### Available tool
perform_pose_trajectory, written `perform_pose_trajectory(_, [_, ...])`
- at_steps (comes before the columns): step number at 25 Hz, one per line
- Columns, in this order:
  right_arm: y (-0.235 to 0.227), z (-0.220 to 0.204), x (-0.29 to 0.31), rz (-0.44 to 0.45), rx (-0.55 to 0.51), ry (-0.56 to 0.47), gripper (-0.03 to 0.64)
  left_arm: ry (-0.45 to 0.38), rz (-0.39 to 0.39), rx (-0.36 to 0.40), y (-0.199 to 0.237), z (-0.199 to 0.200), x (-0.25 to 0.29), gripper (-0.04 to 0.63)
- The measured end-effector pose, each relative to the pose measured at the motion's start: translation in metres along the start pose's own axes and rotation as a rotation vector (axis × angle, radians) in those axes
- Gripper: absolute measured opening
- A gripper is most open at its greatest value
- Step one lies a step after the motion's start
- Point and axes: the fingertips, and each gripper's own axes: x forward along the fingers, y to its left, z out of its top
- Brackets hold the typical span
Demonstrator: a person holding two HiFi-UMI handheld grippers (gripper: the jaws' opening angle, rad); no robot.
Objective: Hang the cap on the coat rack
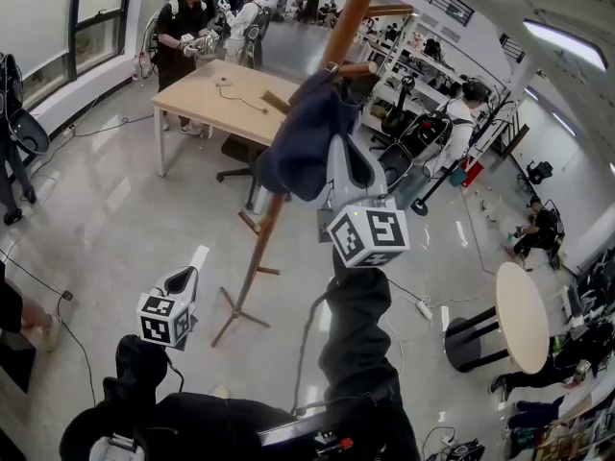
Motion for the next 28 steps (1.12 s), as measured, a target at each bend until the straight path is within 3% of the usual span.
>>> perform_pose_trajectory(28, [0.006, 0.019, -0.035, 0.001, 0.022, 0.005, 0.049, -0.008, -0.029, 0.030, -0.025, -0.001, -0.019, 0.002])
